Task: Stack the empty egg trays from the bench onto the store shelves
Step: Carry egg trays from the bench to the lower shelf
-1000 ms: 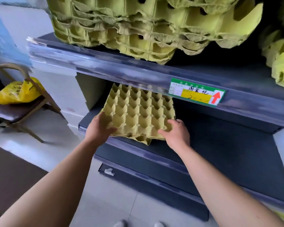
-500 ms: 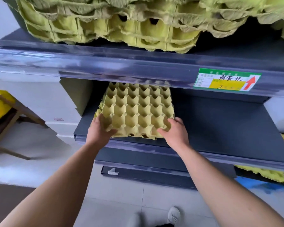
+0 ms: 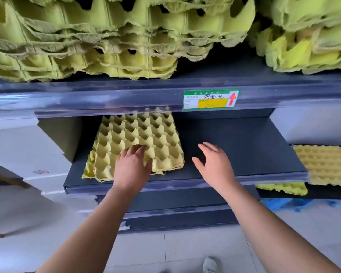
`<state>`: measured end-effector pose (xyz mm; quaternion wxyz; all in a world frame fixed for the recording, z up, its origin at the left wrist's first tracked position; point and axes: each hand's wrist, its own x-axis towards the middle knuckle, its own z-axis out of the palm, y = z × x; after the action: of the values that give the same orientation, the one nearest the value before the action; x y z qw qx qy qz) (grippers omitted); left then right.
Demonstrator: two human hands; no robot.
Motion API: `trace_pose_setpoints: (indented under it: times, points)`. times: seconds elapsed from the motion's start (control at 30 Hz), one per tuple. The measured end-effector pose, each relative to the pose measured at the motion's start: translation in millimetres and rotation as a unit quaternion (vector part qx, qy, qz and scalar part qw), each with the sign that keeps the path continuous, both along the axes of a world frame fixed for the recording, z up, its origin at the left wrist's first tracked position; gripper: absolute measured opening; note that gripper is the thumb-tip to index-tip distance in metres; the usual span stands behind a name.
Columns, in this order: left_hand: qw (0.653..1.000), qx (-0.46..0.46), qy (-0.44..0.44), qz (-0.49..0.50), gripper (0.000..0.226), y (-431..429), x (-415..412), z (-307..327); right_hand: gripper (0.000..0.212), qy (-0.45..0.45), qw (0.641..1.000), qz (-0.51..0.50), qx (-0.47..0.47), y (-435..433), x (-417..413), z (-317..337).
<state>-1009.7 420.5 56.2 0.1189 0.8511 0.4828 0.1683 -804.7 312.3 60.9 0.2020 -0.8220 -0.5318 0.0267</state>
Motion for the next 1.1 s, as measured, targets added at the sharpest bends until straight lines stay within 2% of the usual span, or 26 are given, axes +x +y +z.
trace_pose_setpoints:
  times: [0.33, 0.5, 0.7, 1.1]
  points:
    - [0.980, 0.049, 0.001, -0.190, 0.029, -98, 163, 11, 0.035, -0.036, 0.992, -0.104, 0.055, -134, 114, 11]
    - [0.970, 0.044, -0.014, -0.239, 0.027, -170, 262, 12, 0.029, -0.025, 0.987, -0.148, 0.060, -219, 190, 20]
    - [0.951, 0.031, -0.057, -0.303, 0.019, -261, 382, 11, 0.033, -0.025, 0.975, -0.218, 0.045, -323, 289, 22]
    - [0.927, -0.040, -0.019, -0.372, 0.029, -364, 599, -9, 0.036, -0.004, 0.939, -0.343, 0.013, -457, 463, 4]
